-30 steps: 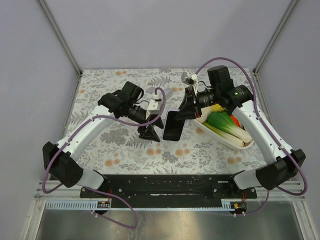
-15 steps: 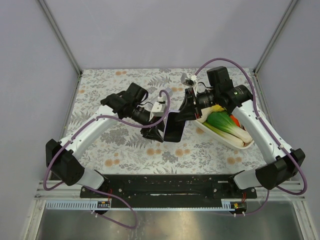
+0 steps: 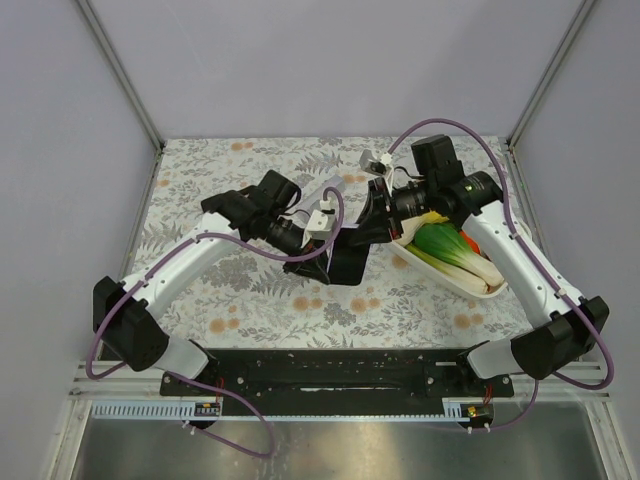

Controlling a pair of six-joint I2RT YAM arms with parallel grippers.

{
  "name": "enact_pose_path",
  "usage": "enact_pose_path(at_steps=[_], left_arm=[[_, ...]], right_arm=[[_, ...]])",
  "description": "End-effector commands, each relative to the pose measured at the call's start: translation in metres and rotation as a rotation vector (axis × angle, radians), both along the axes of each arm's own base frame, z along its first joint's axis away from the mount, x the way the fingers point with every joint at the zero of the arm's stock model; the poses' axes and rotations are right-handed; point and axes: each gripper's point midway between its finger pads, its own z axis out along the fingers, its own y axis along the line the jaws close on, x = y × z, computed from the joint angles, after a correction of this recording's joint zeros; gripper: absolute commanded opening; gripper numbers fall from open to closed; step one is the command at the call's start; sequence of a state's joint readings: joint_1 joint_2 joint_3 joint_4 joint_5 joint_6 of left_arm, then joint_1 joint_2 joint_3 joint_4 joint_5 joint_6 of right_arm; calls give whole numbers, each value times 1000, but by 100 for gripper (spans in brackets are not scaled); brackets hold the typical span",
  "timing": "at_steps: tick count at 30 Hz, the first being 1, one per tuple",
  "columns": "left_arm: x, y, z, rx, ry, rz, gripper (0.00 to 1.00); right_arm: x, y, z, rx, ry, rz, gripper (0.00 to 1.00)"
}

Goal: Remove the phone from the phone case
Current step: Remove the phone case from the phone.

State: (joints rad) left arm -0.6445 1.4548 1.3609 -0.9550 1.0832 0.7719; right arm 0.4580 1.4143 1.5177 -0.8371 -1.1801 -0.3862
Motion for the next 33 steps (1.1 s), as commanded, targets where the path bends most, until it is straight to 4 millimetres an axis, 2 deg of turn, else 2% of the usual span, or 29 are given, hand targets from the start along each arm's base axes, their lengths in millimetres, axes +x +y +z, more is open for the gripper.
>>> enact_pose_path(at_steps=[1,3,18,33], left_arm=[[-10,-3,2,-19,-100,-92,7],[-15,-2,2,-22,-120,-119,0],[-34,-13,7,-26,-292,-233,0],[-33,-18,2,15,-421,-279,0]], right_arm=[[-13,1,24,87,-52,68,0],[-15,1,24,94,-50,80,0],[-21,6,16,112,18,141,0],[-19,10,9,123,73,173,0]])
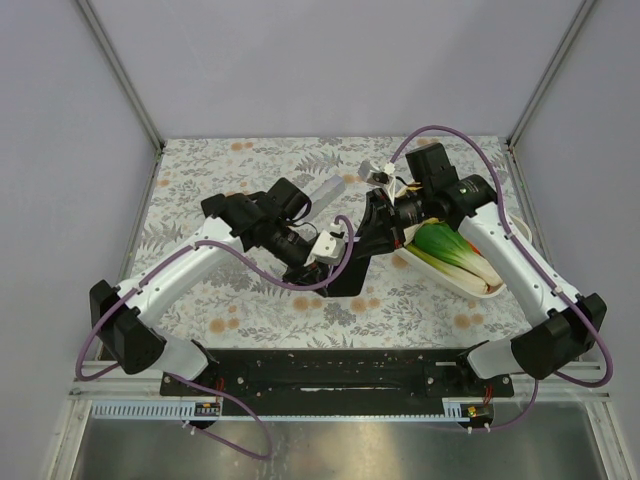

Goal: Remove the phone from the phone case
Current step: Remove the phone case from the phone.

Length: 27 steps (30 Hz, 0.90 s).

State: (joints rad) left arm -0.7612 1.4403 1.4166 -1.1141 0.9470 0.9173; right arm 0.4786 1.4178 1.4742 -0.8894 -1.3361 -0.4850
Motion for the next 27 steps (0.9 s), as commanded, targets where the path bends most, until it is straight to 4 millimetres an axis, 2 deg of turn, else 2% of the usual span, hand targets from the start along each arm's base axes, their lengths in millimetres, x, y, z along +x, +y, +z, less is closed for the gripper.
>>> enact_pose_path(at_steps=[1,16,27], left_arm=[[-2,-22,7,-81,-288,-177,0],[6,-14,-15,-23,-352,-205,0],[14,-10,-24,6,-394,-202,0]], right_arm=[[11,8,10,43,34,20,0],[13,11,12,56,64,46,0],[17,13,14,58,78,51,0]])
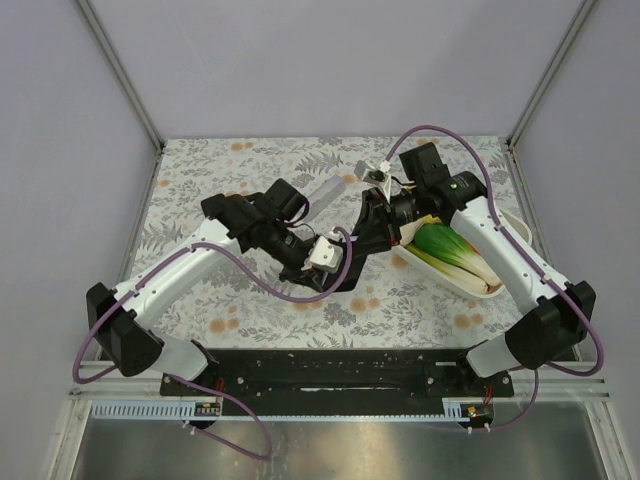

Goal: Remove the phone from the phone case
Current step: Remove the phone case from the phone.

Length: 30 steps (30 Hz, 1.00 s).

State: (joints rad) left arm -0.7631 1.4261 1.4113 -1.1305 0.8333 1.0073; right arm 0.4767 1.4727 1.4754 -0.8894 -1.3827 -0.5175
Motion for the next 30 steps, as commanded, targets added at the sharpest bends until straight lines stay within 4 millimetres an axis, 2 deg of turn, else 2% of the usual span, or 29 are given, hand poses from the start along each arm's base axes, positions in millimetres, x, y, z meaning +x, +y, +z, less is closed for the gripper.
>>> enact_pose_path(at_steps=[1,10,17,19,25,27,30], left_arm=[[0,-20,-13,-29,-253,-202,0],[11,-24,-11,-31,-274,-166,0],[25,-15,-10,-34,-236,-77,1],[33,-8,-6,-40,-228,-32,10],[43,18,4,-85,-182,95,60],[50,22,14,-138,-131,178,68],[63,20,37,-269,20,319,71]], right_arm=[[11,8,23,42,46,18,0],[15,10,18,33,53,14,0],[17,10,15,15,40,-8,0],[18,9,14,8,33,-20,0],[25,9,22,-8,3,-61,0],[28,11,30,-4,-5,-74,0],[34,15,47,10,24,-114,0]])
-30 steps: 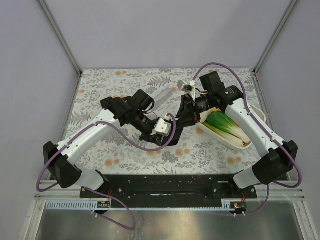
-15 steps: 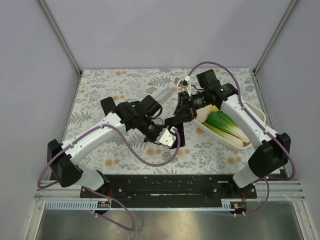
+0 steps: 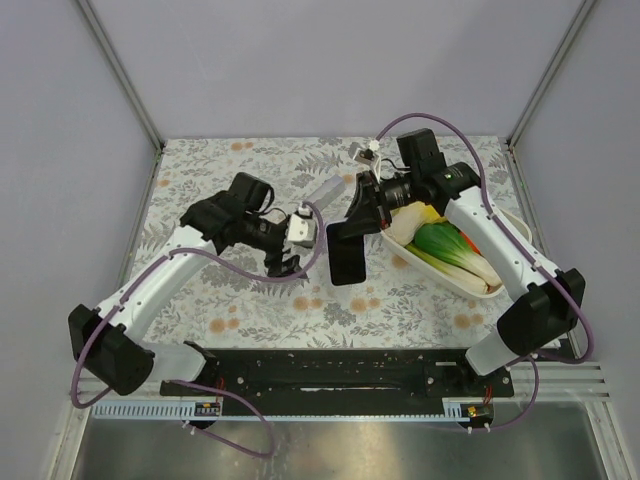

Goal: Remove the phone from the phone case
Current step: Remove the phone case from the phone.

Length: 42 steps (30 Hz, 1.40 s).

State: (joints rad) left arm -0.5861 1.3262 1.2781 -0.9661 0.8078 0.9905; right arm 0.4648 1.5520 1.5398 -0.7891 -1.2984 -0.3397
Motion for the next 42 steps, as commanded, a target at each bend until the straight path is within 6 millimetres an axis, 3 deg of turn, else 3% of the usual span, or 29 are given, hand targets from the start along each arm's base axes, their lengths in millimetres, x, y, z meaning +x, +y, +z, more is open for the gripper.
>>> enact_pose_path(at_steps=[1,9,20,42], left_arm=[[16,-12,47,-259,140,149,72],[26,-22,67,-372,366,331,70],[17,-23,71,-431,543,336,70],[-3,-19,65,-418,572,242,72]], right_arm=[[1,6,59,91,-35,-43,0],[20,15,100,160,-1,-186,0],[23,16,116,199,26,-224,0],[36,21,102,175,14,-226,0]])
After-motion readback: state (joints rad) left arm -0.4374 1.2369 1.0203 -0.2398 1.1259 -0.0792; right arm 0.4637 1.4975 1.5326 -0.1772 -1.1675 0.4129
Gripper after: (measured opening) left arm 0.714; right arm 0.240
